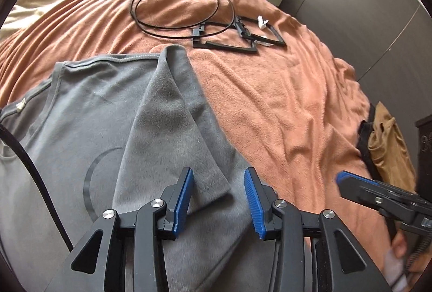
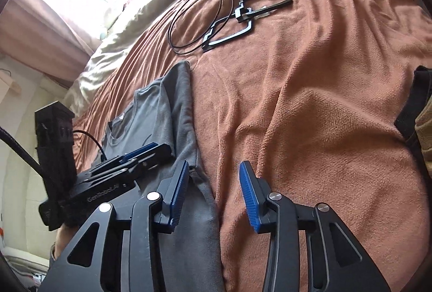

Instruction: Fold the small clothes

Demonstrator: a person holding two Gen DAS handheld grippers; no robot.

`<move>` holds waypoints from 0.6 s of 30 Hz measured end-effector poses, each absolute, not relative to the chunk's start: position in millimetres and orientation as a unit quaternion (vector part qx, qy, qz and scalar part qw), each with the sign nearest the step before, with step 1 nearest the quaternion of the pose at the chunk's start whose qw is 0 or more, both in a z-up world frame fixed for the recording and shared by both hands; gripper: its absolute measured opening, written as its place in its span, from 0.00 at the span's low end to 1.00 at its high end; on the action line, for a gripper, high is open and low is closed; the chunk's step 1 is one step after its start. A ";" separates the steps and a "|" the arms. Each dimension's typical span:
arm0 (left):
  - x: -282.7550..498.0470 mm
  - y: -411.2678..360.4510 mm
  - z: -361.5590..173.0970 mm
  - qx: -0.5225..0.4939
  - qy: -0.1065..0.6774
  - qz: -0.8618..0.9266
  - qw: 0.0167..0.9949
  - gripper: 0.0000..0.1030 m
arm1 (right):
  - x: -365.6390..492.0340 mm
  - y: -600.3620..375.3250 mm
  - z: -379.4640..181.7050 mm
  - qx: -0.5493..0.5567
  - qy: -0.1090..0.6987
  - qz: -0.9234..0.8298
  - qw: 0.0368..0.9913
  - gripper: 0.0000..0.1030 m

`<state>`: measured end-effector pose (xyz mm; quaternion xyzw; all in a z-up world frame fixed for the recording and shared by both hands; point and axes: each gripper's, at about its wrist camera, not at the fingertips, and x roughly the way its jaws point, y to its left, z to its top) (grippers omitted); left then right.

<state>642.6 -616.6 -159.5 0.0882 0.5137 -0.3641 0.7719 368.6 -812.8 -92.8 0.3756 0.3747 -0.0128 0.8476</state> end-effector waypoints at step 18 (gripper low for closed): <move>677.5 -563.8 -119.4 0.068 0.491 -0.331 0.803 0.05 | 392.2 -790.9 -93.4 0.350 0.401 -0.001 0.847 0.35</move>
